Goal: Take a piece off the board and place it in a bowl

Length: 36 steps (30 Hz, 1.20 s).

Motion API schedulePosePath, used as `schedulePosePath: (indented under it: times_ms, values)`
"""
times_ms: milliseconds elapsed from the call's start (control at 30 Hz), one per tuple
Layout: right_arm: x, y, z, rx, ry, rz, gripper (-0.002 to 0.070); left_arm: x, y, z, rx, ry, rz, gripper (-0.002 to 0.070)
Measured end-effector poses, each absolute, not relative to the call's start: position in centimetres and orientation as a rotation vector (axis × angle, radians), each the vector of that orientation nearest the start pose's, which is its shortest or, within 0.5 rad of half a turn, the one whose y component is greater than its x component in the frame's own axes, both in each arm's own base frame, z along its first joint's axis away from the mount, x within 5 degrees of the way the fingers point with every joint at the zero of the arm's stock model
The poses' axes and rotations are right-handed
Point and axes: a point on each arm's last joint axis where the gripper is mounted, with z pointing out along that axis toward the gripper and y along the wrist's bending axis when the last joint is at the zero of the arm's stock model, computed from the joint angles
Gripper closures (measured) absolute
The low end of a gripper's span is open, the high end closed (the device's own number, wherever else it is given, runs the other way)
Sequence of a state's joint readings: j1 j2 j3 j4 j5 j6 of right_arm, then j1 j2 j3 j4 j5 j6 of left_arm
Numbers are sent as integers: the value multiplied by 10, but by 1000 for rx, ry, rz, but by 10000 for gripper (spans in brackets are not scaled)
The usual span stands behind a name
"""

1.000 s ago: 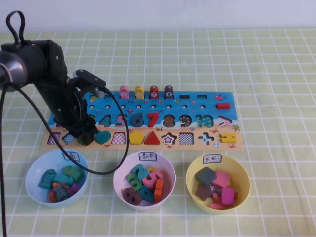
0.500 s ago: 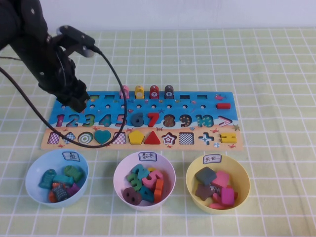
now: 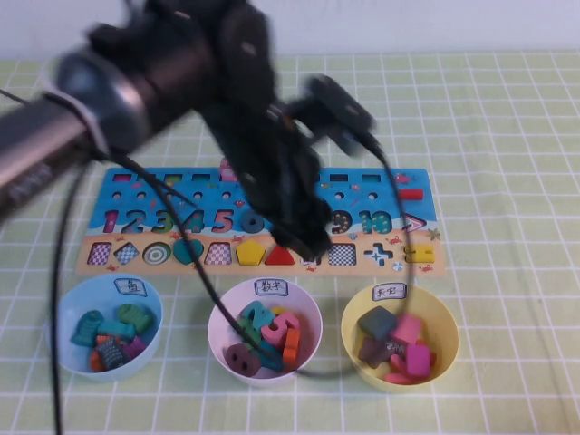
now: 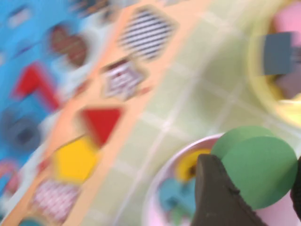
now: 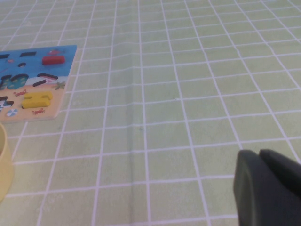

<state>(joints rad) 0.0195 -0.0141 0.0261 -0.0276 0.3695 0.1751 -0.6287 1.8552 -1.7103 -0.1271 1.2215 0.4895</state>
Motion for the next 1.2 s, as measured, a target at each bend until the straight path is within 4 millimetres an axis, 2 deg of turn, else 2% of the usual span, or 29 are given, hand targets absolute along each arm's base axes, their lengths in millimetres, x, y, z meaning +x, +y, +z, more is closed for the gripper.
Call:
schedulePosePath:
  times_ms: [100,200,300,500,667,833,900,967,1100,1200]
  values:
    - [53,0,172,128,1862,107,694,288,-276,292,1644,2377,-160,393]
    - [53,0,172,128,1862,107,694,276,-296,277,1732,2362,-134,393]
    - [53,0,172,128,1862,107,694,274,-311,257,1765,2370,-127,393]
    - [53,0,172,128,1862,107,694,282,-323,223,1770,2405,-124,384]
    - [53,0,172,128,1862,107,694,282,-326,223,1745,2400,-172,283]
    - [53,0,172,128,1862,107,694,284,-324,223,1710,2419,-127,256]
    - [53,0,172,128,1862,107,694,286,-320,232,1655,2409,-67,283]
    - [53,0,172,128,1862,107,694,288,-315,249,1592,2372,-7,356]
    - [53,0,172,128,1862,107,694,287,-294,305,1416,2264,35,565]
    - [53,0,172,128,1862,107,694,278,-270,341,1284,2204,-52,647]
